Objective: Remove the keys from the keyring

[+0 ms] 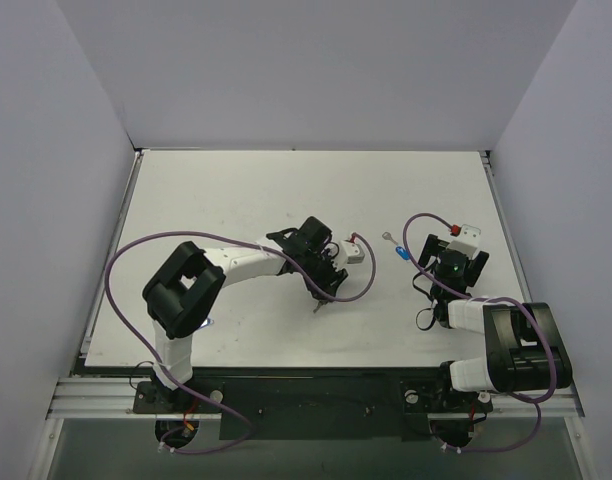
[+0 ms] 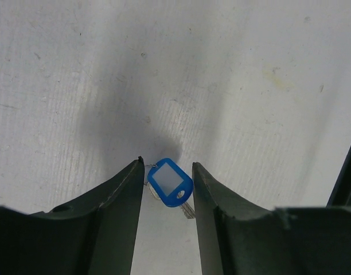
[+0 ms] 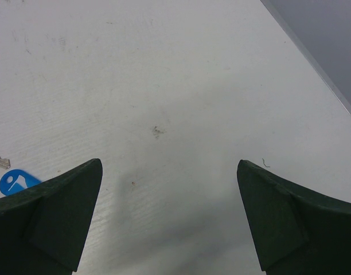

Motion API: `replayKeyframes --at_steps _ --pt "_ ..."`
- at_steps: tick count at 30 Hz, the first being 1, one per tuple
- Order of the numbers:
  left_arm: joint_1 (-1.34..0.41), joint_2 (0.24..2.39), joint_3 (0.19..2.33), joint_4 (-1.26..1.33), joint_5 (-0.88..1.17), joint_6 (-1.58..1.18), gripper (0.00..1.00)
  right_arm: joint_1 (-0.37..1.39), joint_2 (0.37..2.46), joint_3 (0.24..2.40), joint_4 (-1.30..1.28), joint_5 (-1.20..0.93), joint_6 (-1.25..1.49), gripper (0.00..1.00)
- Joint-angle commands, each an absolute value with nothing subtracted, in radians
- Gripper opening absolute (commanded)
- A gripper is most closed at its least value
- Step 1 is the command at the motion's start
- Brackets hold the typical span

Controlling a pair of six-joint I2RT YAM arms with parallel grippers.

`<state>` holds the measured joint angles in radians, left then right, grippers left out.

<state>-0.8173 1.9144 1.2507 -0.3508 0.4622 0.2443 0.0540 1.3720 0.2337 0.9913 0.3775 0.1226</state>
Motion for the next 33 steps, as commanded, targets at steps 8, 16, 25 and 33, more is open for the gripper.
replayKeyframes --at_steps 8,16,25,33 --pt "-0.839 1.977 1.361 -0.37 0.451 0.256 0.45 0.061 1.368 0.247 1.048 0.393 0.121 0.97" --pt "-0.839 1.985 1.373 -0.383 0.445 0.252 0.32 0.061 1.367 0.247 1.048 0.394 0.121 0.97" --pt "-0.836 1.982 1.388 -0.414 0.417 0.235 0.32 0.061 1.367 0.245 1.048 0.394 0.121 0.97" --pt "-0.834 1.988 1.404 -0.443 0.417 0.253 0.15 0.06 1.367 0.247 1.048 0.394 0.121 0.97"
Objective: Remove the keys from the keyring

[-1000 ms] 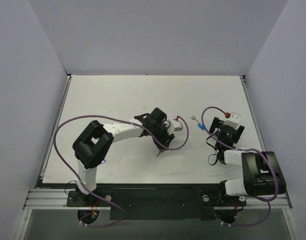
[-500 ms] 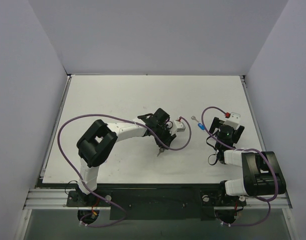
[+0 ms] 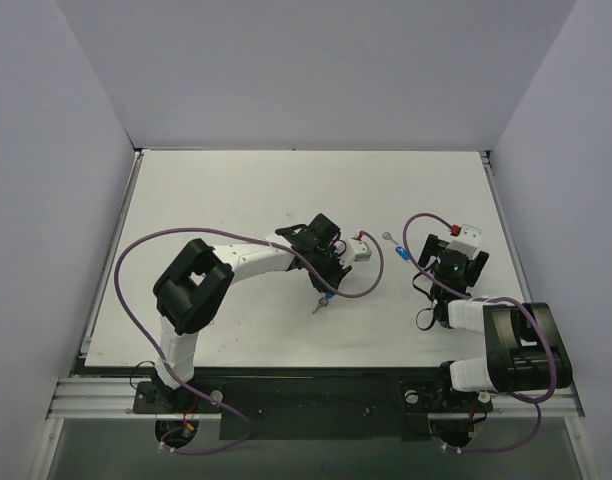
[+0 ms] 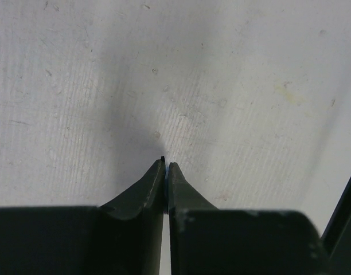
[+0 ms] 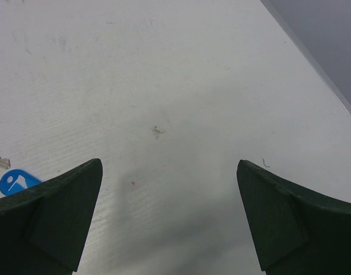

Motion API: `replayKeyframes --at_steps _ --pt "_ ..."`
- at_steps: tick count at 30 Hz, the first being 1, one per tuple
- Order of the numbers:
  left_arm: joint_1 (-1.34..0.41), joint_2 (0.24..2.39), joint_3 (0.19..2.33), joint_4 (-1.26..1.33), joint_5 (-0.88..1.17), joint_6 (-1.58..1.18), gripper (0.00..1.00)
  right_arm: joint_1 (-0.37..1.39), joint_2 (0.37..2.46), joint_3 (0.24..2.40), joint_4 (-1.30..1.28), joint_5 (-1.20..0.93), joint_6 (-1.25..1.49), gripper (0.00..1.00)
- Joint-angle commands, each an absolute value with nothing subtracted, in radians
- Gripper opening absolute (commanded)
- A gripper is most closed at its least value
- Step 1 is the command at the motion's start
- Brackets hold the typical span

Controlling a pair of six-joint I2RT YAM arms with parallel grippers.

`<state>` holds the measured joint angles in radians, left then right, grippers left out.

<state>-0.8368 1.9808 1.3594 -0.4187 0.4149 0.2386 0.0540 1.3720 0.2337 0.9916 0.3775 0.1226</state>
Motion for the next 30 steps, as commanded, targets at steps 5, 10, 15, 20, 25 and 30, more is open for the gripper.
replayKeyframes --at_steps 5,10,15,20,25,30 --pt "-0.836 1.961 1.414 -0.508 0.43 0.259 0.0 0.058 1.367 0.247 1.048 0.396 0.123 0.97" --pt "-0.836 1.87 1.425 -0.54 0.353 0.155 0.0 0.064 1.358 0.244 1.058 0.443 0.138 1.0" --pt "-0.842 1.743 1.454 -0.64 0.287 0.077 0.0 0.115 1.16 0.354 0.714 0.462 0.101 1.0" --pt "-0.848 1.582 1.394 -0.612 0.224 -0.056 0.0 0.205 0.93 0.51 0.284 0.382 0.11 1.0" --pt "-0.85 1.445 1.42 -0.69 0.112 -0.265 0.0 0.21 0.781 0.745 -0.06 0.12 0.284 1.0" --pt "-0.853 1.362 1.465 -0.79 0.095 -0.406 0.0 0.202 0.606 0.796 -0.17 0.109 0.663 1.0"
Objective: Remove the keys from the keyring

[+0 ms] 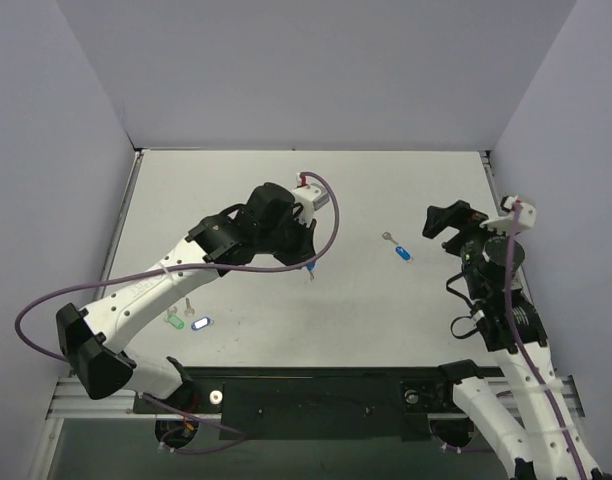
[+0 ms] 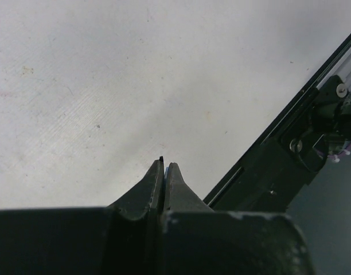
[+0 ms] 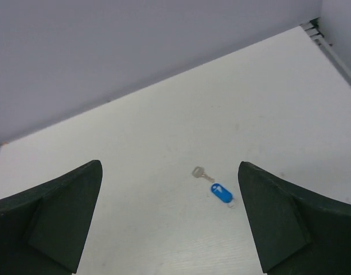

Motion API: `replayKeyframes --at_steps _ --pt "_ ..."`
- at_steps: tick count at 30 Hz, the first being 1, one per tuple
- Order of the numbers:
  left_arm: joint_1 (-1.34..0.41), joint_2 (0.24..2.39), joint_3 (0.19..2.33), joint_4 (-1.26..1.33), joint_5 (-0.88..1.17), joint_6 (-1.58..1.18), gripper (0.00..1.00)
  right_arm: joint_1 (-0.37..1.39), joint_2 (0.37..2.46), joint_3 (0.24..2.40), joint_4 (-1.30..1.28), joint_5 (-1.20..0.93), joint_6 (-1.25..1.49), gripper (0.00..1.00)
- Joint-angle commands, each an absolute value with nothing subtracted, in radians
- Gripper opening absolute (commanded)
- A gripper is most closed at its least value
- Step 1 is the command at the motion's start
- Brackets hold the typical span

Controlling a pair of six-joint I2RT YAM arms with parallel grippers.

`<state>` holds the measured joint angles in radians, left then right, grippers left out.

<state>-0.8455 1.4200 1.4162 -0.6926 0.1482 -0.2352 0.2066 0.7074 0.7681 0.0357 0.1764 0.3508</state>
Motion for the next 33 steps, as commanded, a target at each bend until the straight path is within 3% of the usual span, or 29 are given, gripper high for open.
replayKeyframes --at_steps 1,6,11,14,24,28,33 --pt "-0.856 1.345 1.459 -0.799 0.083 -0.464 0.0 0.202 0.586 0.795 -0.167 0.082 0.708 1.0" --pt "-0.859 1.192 1.421 -0.821 -0.027 -0.696 0.0 0.241 0.552 0.865 -0.225 -0.126 0.836 0.98" --pt "-0.859 1.075 1.381 -0.807 -0.046 -0.909 0.0 0.365 0.552 0.952 -0.303 -0.109 0.844 0.85" --pt "-0.859 1.023 1.371 -0.801 -0.055 -0.991 0.0 0.471 0.603 1.035 -0.339 -0.089 0.83 0.93" --pt "-0.861 0.94 1.422 -0.868 -0.124 -1.221 0.0 1.162 0.886 1.261 -0.321 0.25 0.594 0.94" --pt "-0.861 0.917 1.427 -0.879 -0.106 -1.294 0.0 1.29 0.974 1.298 -0.252 0.235 0.479 0.94" --pt "-0.862 0.853 1.385 -0.847 -0.115 -1.373 0.0 1.324 0.944 1.186 -0.028 0.227 0.434 0.95"
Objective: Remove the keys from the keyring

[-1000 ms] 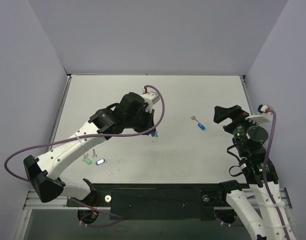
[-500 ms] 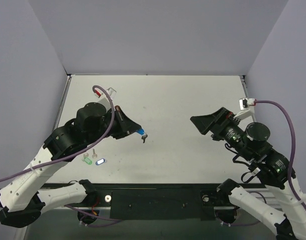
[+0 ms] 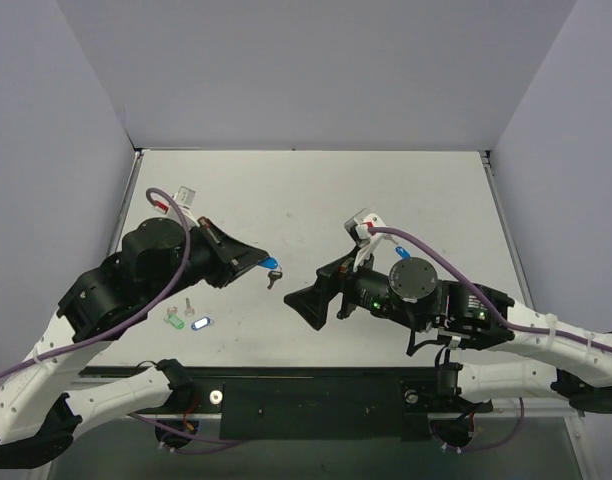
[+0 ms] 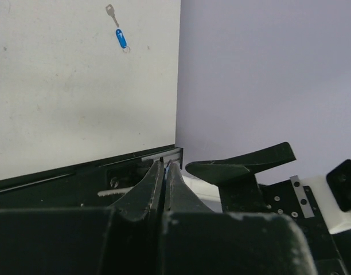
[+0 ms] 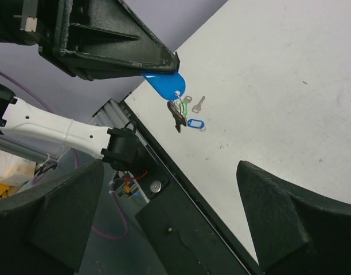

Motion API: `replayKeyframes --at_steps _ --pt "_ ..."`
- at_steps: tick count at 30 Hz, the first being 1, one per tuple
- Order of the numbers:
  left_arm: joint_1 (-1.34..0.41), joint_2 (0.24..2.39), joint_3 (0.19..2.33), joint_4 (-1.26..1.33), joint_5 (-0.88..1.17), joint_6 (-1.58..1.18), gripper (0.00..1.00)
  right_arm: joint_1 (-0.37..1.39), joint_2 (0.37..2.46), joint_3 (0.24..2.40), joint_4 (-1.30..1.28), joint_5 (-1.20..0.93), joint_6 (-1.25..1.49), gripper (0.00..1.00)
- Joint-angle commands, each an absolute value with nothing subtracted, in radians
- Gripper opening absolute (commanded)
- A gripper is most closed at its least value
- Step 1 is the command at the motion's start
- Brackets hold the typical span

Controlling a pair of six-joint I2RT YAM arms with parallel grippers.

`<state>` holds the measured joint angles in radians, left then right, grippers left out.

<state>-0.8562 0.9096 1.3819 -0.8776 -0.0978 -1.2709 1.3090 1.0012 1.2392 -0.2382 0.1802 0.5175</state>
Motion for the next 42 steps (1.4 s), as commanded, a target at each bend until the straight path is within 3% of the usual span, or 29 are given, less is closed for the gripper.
replayKeyframes --at_steps 1,7,19,31,42 --pt "-0.862 0.848 1.381 -0.844 -0.123 -1.394 0.0 1.324 0.936 1.166 0.024 0.233 0.428 0.94" --pt "-0.861 0.853 1.399 -0.899 -0.117 -1.477 0.0 1.324 0.897 1.057 0.188 0.249 0.377 0.91" --pt "-0.862 0.839 1.356 -0.753 -0.04 -1.6 0.0 1.296 0.893 0.928 0.469 0.045 0.302 0.81" --pt "-0.864 0.825 1.332 -0.678 -0.034 -1.695 0.0 1.164 0.948 0.871 0.741 -0.146 0.411 0.75" --pt "-0.864 0.815 1.308 -0.62 -0.04 -1.743 0.0 1.1 1.002 0.858 0.896 -0.236 0.517 0.62"
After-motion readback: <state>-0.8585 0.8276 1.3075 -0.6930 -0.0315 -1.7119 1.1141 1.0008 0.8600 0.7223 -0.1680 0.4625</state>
